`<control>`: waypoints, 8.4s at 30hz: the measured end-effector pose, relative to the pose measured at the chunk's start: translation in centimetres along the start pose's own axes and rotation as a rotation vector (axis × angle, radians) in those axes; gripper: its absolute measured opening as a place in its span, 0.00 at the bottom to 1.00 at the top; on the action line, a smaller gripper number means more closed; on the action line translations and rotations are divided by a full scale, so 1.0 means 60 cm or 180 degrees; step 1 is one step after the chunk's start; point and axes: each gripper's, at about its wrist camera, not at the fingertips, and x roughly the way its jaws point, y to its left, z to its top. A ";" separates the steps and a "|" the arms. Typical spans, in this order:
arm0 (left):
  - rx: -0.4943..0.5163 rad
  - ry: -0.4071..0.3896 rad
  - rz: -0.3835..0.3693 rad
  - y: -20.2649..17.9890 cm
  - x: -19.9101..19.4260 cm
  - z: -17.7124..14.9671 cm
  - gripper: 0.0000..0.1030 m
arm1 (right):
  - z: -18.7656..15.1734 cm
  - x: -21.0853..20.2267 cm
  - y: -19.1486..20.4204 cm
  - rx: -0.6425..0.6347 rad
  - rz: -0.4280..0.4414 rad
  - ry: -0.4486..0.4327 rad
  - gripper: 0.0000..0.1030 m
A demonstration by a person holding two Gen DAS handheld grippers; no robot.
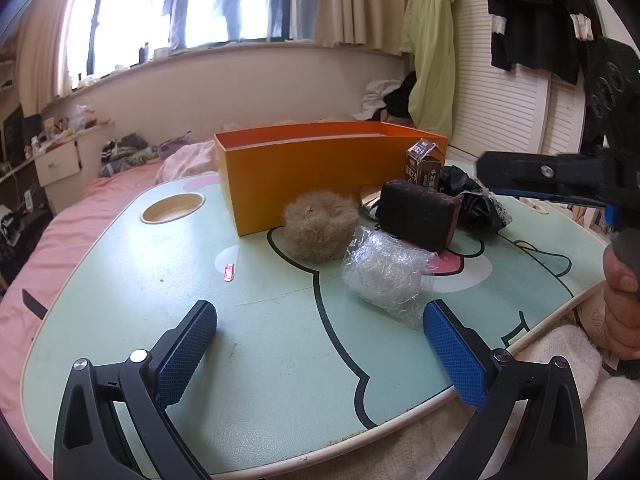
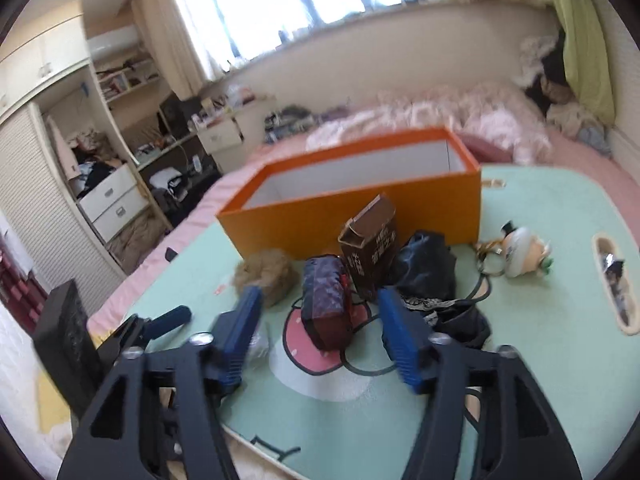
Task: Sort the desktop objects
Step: 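Grasp the dark red pouch in the box with the right gripper, set it beside the carton, then grasp the blue printed tin in the box with the left gripper, place it beside the brown pompom, then grasp the white fluffy pompom in the box with the right gripper, place it on the table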
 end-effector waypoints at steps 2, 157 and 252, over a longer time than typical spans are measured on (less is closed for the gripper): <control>-0.0002 0.0000 -0.0001 0.000 0.000 0.000 1.00 | -0.020 -0.018 0.002 -0.0178 -0.0133 -0.0031 0.68; 0.0127 0.0045 -0.0188 -0.009 0.007 -0.002 1.00 | -0.095 0.014 0.014 -0.0585 -0.0671 0.0042 0.87; 0.0157 0.0017 -0.0216 -0.002 0.014 -0.003 1.00 | -0.078 0.003 -0.035 -0.0307 -0.0285 -0.0146 0.98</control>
